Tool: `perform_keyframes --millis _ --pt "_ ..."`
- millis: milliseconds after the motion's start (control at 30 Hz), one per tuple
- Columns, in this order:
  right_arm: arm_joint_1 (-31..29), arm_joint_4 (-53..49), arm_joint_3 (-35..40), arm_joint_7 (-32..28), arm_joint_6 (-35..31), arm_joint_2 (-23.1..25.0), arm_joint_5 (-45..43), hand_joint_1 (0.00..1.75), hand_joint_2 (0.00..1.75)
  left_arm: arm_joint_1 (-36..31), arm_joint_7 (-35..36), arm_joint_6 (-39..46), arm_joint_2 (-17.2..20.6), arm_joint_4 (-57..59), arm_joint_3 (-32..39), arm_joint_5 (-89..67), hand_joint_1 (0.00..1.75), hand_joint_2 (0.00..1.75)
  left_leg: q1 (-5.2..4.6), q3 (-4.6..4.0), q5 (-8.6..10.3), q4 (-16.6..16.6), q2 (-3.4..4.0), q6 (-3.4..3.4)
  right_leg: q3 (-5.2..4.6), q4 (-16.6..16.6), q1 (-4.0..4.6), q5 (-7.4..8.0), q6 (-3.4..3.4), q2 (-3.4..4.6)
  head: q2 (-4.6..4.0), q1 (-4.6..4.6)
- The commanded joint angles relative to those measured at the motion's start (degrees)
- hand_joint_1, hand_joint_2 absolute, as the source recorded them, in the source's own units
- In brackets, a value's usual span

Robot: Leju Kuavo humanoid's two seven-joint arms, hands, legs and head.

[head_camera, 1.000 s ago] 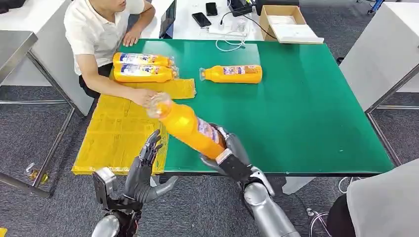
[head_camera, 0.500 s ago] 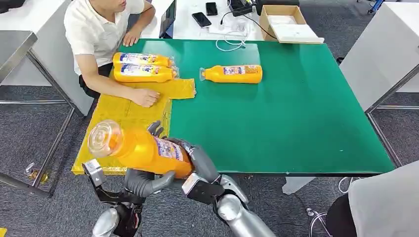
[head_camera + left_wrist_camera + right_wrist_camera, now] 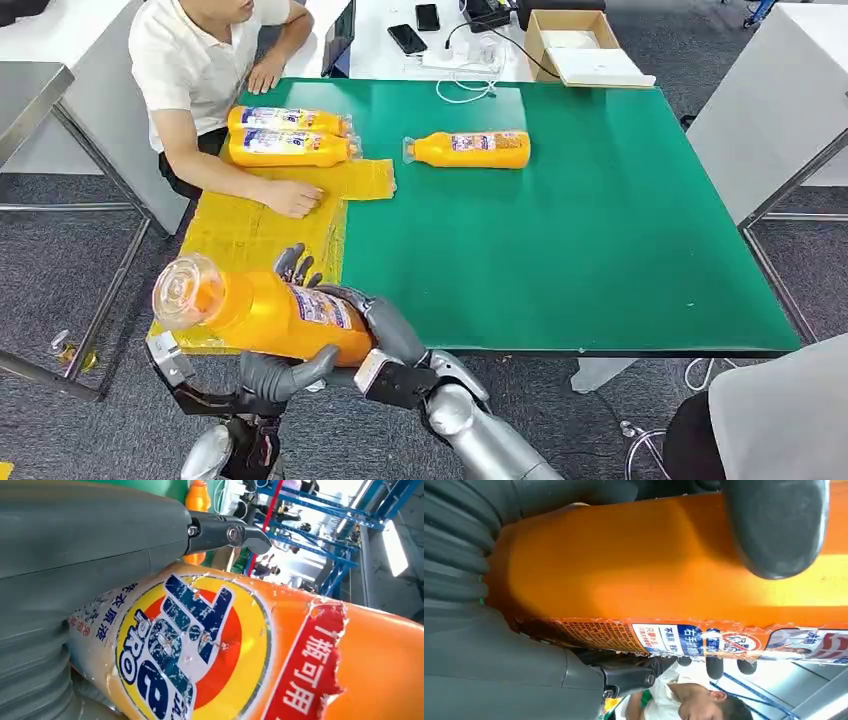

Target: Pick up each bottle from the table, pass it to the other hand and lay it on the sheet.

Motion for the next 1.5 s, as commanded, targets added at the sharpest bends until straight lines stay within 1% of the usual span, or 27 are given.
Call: perform_keyframes --millis 33,167,200,233,333,367,533,567,633,767,833,867,900,933,967,1000,1033,1067,1100,1133,1167,1233,1333,1367,1400,1467,1500 --pt "0.0 7.3 4.6 0.2 2.2 0.5 0.7 1.75 1.75 -5.4 -0.2 -1.5 0.4 0.7 -3.1 0.7 0.00 1.75 0.04 0.12 -0.02 0.0 -0.14 -0.04 0.18 0.0 0.05 -0.06 -0.07 -0.18 0.00 0.02" --pt "0.0 7.3 4.6 0.2 2.2 0.5 0.7 1.75 1.75 -5.4 -0.2 -1.5 0.4 0.7 -3.1 0.7 0.00 1.75 0.04 0.38 -0.10 -0.1 -0.19 -0.10 0.45 0.0 0.06 -0.18 -0.17 -0.27 0.00 0.02" --pt "0.0 7.3 4.6 0.2 2.2 0.5 0.7 1.75 1.75 -5.4 -0.2 -1.5 0.4 0.7 -3.1 0.7 0.00 1.75 0.04 0.22 -0.05 0.0 -0.19 -0.07 0.29 0.0 0.06 -0.11 -0.12 -0.24 0.00 0.02" --pt "0.0 7.3 4.6 0.2 2.2 0.5 0.7 1.75 1.75 -5.4 -0.2 -1.5 0.4 0.7 -3.1 0.7 0.00 1.75 0.05 0.28 -0.07 -0.1 -0.20 -0.08 0.36 -0.1 0.07 -0.14 -0.14 -0.26 0.00 0.02" --pt "0.0 7.3 4.6 0.2 2.2 0.5 0.7 1.75 1.75 -5.4 -0.2 -1.5 0.4 0.7 -3.1 0.7 0.00 1.75 0.04 0.10 -0.01 0.0 -0.14 -0.04 0.16 0.0 0.05 -0.06 -0.07 -0.17 0.00 0.00" --pt "0.0 7.3 4.6 0.2 2.2 0.5 0.7 1.75 1.75 -5.4 -0.2 -1.5 0.4 0.7 -3.1 0.7 0.00 1.75 0.04 0.26 -0.08 0.0 -0.20 -0.08 0.33 0.0 0.06 -0.16 -0.13 -0.26 0.00 0.02" --pt "0.0 7.3 4.6 0.2 2.2 0.5 0.7 1.75 1.75 -5.4 -0.2 -1.5 0.4 0.7 -3.1 0.7 0.00 1.75 0.03 0.11 -0.01 0.0 -0.16 -0.04 0.17 0.0 0.04 -0.07 -0.07 -0.19 0.00 0.02" --pt "0.0 7.3 4.6 0.2 2.2 0.5 0.7 1.75 1.75 -5.4 -0.2 -1.5 0.4 0.7 -3.1 0.7 0.00 1.75 0.04 0.27 -0.07 0.0 -0.20 -0.07 0.34 0.0 0.06 -0.15 -0.13 -0.26 0.00 0.02" --pt "0.0 7.3 4.6 0.2 2.2 0.5 0.7 1.75 1.75 -5.4 -0.2 -1.5 0.4 0.7 -3.1 0.7 0.00 1.75 0.03 0.10 -0.01 0.0 -0.14 -0.04 0.15 0.0 0.04 -0.06 -0.07 -0.17 0.00 0.02" --pt "0.0 7.3 4.6 0.2 2.2 0.5 0.7 1.75 1.75 -5.4 -0.2 -1.5 0.4 0.7 -3.1 0.7 0.00 1.75 0.04 0.24 -0.05 0.0 -0.20 -0.07 0.31 0.0 0.06 -0.13 -0.13 -0.26 0.00 0.02" --pt "0.0 7.3 4.6 0.2 2.2 0.5 0.7 1.75 1.75 -5.4 -0.2 -1.5 0.4 0.7 -3.1 0.7 0.00 1.75 0.04 0.11 -0.02 0.0 -0.15 -0.05 0.18 0.0 0.05 -0.07 -0.08 -0.19 0.00 0.02" --pt "7.3 0.6 -5.7 0.3 -0.3 -0.8 -9.4 0.00 0.00 -4.7 1.4 12.9 2.1 1.9 -0.8 -13.7 1.75 1.75 0.05 0.23 -0.06 0.0 -0.20 -0.07 0.31 0.0 0.06 -0.13 -0.12 -0.25 0.00 0.00" --pt "12.1 -6.3 -7.1 0.4 2.2 -5.4 -10.1 0.00 0.00 -5.1 -1.1 26.8 4.3 4.8 2.3 -27.8 1.75 1.75 0.03 0.17 -0.04 0.0 -0.17 -0.06 0.24 0.0 0.05 -0.10 -0.09 -0.21 0.00 0.00" --pt "15.4 -10.7 -9.5 0.9 4.8 -7.9 -9.7 0.00 0.00 -5.5 -3.8 23.2 4.7 7.8 5.7 -27.2 1.75 1.75 0.03 0.27 0.03 -0.2 -0.45 -0.04 0.42 -0.2 0.04 -0.12 -0.07 -0.48 0.00 0.02" --pt "16.5 -11.8 -11.5 0.9 5.6 -7.9 -9.2 0.00 0.00 -5.5 -4.4 21.6 4.3 8.7 7.4 -28.1 1.75 1.75 0.04 0.50 0.05 -0.3 -0.73 -0.07 0.70 -0.3 0.06 -0.19 -0.12 -0.79 0.00 0.00" --pt "17.1 -13.0 -14.0 0.2 3.4 -7.2 -8.0 0.00 0.00 -6.0 -3.9 21.5 4.1 9.4 8.2 -29.5 1.75 1.75 0.01 0.45 0.05 -0.3 -0.63 -0.05 0.43 -0.3 0.03 -0.16 -0.09 -0.66 0.00 0.02" --pt "16.9 -13.3 -14.5 0.4 3.5 -7.1 -7.9 0.00 0.00 -6.4 -3.7 21.3 3.9 9.5 8.4 -29.6 1.75 1.75 0.00 0.30 0.01 -0.1 -0.60 -0.04 0.15 -0.2 0.01 -0.21 -0.10 -0.56 0.00 0.07" --pt "16.6 -13.5 -15.2 1.0 3.8 -6.4 -7.2 0.00 0.00 -6.4 -3.3 21.0 3.4 9.3 8.5 -30.0 1.75 1.75 -0.03 0.33 -0.03 -0.2 -0.72 -0.05 0.30 -0.2 -0.01 -0.27 -0.18 -0.68 0.00 0.04" --pt "16.4 -13.4 -15.3 1.1 3.8 -6.2 -7.1 0.00 0.00 -6.4 -3.1 21.0 3.3 9.0 8.4 -30.2 1.75 1.75 -0.06 0.18 -0.07 -0.1 -0.58 -0.04 0.36 0.0 -0.05 -0.24 -0.16 -0.52 0.00 0.04" --pt "16.2 -13.2 -15.3 1.2 3.8 -5.9 -6.9 0.00 0.00 -6.4 -2.9 21.1 3.1 8.8 8.2 -30.4 1.75 1.75 0.01 -0.04 -0.07 0.0 -0.41 -0.03 0.13 0.0 0.03 -0.12 -0.14 -0.35 0.00 0.04" --pt "16.0 -12.9 -15.2 1.3 3.8 -5.5 -6.9 0.00 0.00 -6.3 -2.6 21.2 3.0 8.5 8.0 -30.6 1.75 1.75 -0.02 0.07 -0.12 0.0 -0.35 -0.05 0.19 0.0 0.01 -0.16 -0.17 -0.35 0.00 0.02" --pt "15.9 -12.5 -15.2 1.3 3.7 -5.3 -6.8 0.00 0.00 -6.1 -2.5 21.3 2.9 8.3 7.8 -30.7 1.75 1.75 -0.02 0.01 -0.05 -0.1 -0.45 -0.03 0.14 0.0 0.01 -0.13 -0.14 -0.48 0.00 0.07" --pt "15.9 -12.5 -15.2 1.3 3.7 -5.3 -6.8 0.00 0.00 -6.1 -2.5 21.3 2.9 8.3 7.8 -30.7 1.75 1.75 -0.02 0.04 -0.08 0.0 -0.35 -0.04 0.15 0.0 0.01 -0.12 -0.15 -0.37 0.00 0.02" --pt "15.9 -12.5 -15.2 1.3 3.7 -5.3 -6.8 0.00 0.00 -6.1 -2.5 21.3 2.9 8.3 7.8 -30.7 1.75 1.75 -0.01 0.19 -0.13 0.0 -0.31 -0.07 0.29 0.0 0.02 -0.18 -0.19 -0.37 0.00 0.04" --pt "16.0 -12.9 -16.2 0.2 2.1 -5.1 -6.9 0.00 0.00 -6.6 -0.8 18.8 2.7 8.8 8.4 -26.4 1.75 1.75 -0.04 0.07 -0.07 -0.1 -0.35 -0.04 0.17 0.0 -0.01 -0.14 -0.15 -0.40 0.00 0.02" --pt "16.2 -14.1 -18.2 -0.3 1.9 -5.2 -7.8 0.00 0.00 -7.4 1.1 14.0 3.1 10.0 9.4 -19.8 1.75 1.75 -0.01 0.13 -0.10 0.0 -0.39 -0.06 0.25 0.0 0.02 -0.17 -0.18 -0.43 0.00 0.02" --pt "16.3 -14.2 -18.5 -0.2 2.2 -5.3 -8.0 0.00 0.00 -7.4 1.5 13.1 3.3 10.3 9.6 -18.5 1.75 1.75 -0.03 0.04 -0.05 -0.1 -0.37 -0.04 0.14 0.0 -0.01 -0.12 -0.15 -0.39 0.00 0.02"
